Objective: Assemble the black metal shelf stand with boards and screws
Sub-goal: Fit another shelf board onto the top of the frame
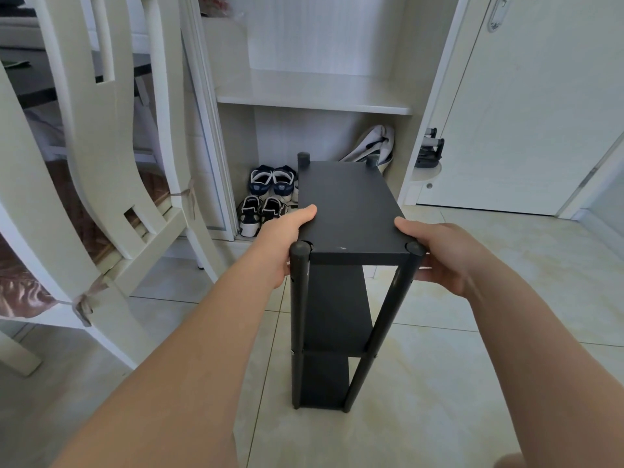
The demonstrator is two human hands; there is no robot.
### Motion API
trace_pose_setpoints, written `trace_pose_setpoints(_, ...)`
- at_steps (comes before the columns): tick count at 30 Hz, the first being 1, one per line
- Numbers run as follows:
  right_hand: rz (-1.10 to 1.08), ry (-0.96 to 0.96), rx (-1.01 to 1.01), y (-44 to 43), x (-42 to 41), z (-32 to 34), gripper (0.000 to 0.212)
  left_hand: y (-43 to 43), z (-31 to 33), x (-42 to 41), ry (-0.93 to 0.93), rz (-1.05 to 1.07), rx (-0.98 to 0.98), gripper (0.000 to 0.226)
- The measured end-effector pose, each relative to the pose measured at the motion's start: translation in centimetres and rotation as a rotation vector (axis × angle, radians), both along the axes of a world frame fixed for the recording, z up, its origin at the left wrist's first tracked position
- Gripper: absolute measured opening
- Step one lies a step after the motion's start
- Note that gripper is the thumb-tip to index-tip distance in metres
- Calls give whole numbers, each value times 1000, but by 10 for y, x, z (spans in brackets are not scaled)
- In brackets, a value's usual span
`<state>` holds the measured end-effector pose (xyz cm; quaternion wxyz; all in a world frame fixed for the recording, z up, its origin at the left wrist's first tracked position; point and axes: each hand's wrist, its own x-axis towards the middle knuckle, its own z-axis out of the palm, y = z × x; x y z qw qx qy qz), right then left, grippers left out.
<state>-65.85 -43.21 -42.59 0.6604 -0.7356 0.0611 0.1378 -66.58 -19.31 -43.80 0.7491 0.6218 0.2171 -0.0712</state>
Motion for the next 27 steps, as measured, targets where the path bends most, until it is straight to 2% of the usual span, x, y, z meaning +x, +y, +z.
trace_pose_setpoints(6, -33, 13, 4, 3, 1, -6, 27, -1, -3, 0, 9, -16, -28, 38)
trace_pose_setpoints(15, -63, 8, -72, 4, 1, -8, 29, 3, 1, -2, 108, -60, 137, 31)
trace_pose_setpoints(27, -63, 32, -113, 3, 1, -16, 34, 3, -3, -6, 123, -95, 160, 33)
